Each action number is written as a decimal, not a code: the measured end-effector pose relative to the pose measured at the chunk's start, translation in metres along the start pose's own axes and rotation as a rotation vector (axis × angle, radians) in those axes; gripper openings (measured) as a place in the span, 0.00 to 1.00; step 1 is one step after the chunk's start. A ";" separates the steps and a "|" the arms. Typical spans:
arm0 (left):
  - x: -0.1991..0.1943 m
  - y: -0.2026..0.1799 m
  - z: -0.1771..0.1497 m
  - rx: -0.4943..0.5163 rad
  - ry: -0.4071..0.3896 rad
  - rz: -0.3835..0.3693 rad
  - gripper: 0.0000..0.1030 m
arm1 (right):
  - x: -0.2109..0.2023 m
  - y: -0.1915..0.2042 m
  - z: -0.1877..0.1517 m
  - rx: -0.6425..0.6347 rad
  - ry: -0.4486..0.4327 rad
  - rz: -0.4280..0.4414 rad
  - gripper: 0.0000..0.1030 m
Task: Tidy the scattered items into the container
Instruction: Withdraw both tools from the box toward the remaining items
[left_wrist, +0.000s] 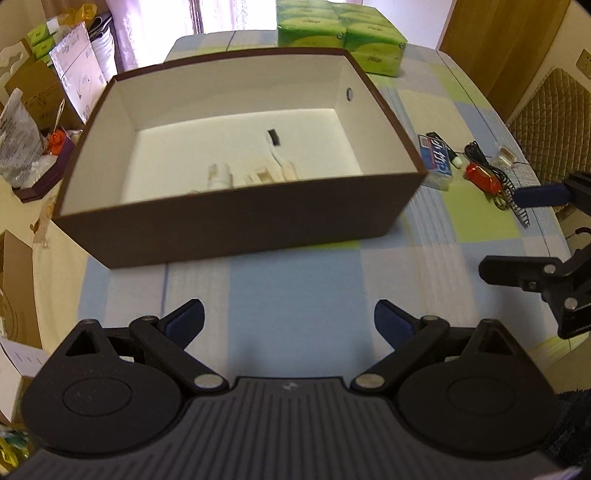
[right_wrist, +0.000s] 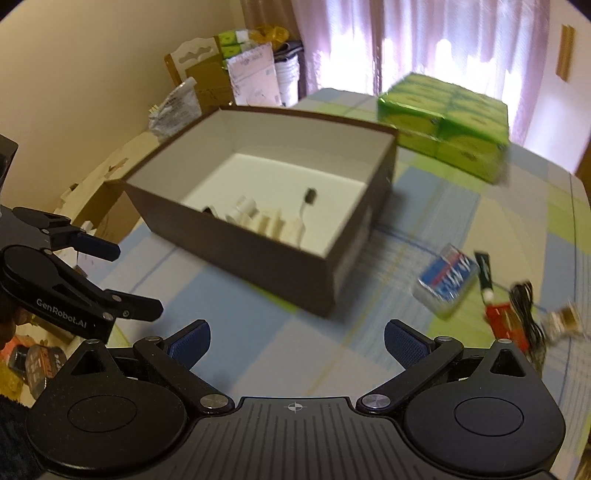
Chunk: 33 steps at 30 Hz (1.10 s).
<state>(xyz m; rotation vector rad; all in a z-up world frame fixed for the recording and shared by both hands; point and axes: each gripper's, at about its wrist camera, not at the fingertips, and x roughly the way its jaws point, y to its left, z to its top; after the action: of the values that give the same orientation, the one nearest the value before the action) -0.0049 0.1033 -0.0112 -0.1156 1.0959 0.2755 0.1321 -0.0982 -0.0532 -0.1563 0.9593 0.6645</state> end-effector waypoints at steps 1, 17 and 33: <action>0.000 -0.005 -0.001 0.000 0.001 -0.001 0.94 | -0.003 -0.004 -0.005 0.006 0.003 -0.002 1.00; 0.028 -0.119 0.006 0.152 -0.007 -0.122 0.91 | -0.056 -0.112 -0.068 0.197 0.007 -0.179 1.00; 0.087 -0.215 0.087 0.303 -0.058 -0.161 0.86 | -0.076 -0.231 -0.082 0.379 -0.071 -0.314 1.00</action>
<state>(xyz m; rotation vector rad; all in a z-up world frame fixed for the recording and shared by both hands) 0.1662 -0.0688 -0.0585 0.0740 1.0525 -0.0327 0.1801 -0.3486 -0.0771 0.0525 0.9502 0.1921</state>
